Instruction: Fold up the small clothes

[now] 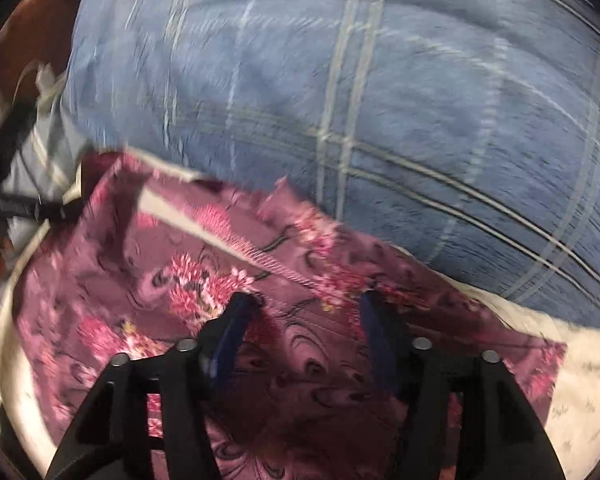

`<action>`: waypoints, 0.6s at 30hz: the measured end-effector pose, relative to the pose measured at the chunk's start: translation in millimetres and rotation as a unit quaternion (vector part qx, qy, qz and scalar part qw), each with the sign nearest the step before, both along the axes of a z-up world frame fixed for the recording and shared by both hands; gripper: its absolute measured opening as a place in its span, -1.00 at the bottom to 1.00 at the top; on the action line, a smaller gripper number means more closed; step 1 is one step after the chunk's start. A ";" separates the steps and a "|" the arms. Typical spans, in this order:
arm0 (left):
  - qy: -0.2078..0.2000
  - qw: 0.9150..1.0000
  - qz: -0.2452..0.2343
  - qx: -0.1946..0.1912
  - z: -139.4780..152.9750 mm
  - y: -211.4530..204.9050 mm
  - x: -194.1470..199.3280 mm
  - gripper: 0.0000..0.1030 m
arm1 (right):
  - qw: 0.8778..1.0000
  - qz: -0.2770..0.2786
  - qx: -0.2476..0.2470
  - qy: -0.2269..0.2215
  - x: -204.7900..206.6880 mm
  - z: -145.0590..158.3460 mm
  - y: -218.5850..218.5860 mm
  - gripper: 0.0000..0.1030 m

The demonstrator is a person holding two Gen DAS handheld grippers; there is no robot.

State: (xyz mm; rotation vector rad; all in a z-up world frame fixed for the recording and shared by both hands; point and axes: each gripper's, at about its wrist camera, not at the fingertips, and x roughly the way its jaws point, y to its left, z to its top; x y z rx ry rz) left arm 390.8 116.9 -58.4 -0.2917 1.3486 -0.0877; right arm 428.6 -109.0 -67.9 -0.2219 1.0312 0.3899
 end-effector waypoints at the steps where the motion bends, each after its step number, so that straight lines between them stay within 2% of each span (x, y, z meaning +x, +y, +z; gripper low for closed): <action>1: 0.003 1.000 0.003 -0.003 -4.7 4.2 -0.6 0.38 | 1.000 0.006 -0.007 0.000 2.4 -2.6 3.9 0.14; 2: 0.005 1.000 0.006 -0.007 -7.9 5.7 -1.6 0.38 | 1.000 0.012 -0.013 -0.001 3.0 -5.2 5.8 0.02; 3: 0.005 1.000 0.010 -0.010 -10.3 8.8 -2.2 0.38 | 1.000 0.014 -0.018 -0.001 2.3 -6.6 6.3 -0.42; 4: 0.006 1.000 0.014 -0.012 -11.5 10.8 -3.1 0.38 | 1.000 0.017 -0.026 -0.001 3.9 -9.9 10.8 -0.74; 6: 0.004 1.000 0.018 -0.013 -16.0 3.3 -1.1 0.38 | 0.999 0.020 -0.042 -0.016 2.3 -11.8 10.5 -0.92; 10: -0.006 1.000 0.014 -0.002 -8.7 2.3 -6.2 0.38 | 0.998 -0.002 -0.042 -0.051 -5.7 7.4 -2.0 -0.94; 13: -0.017 1.000 0.016 -0.008 -4.1 7.3 -7.7 0.38 | 0.996 -0.029 -0.040 -0.069 -2.7 19.8 -16.1 -0.94; 15: -0.019 1.000 0.023 0.001 -4.4 7.8 -6.2 0.38 | 0.996 -0.051 -0.032 -0.060 5.4 17.1 -26.4 -0.94; 18: -0.011 0.999 0.024 0.039 -17.3 9.3 1.0 0.38 | 0.996 -0.072 -0.030 -0.043 17.1 2.1 -32.7 -0.94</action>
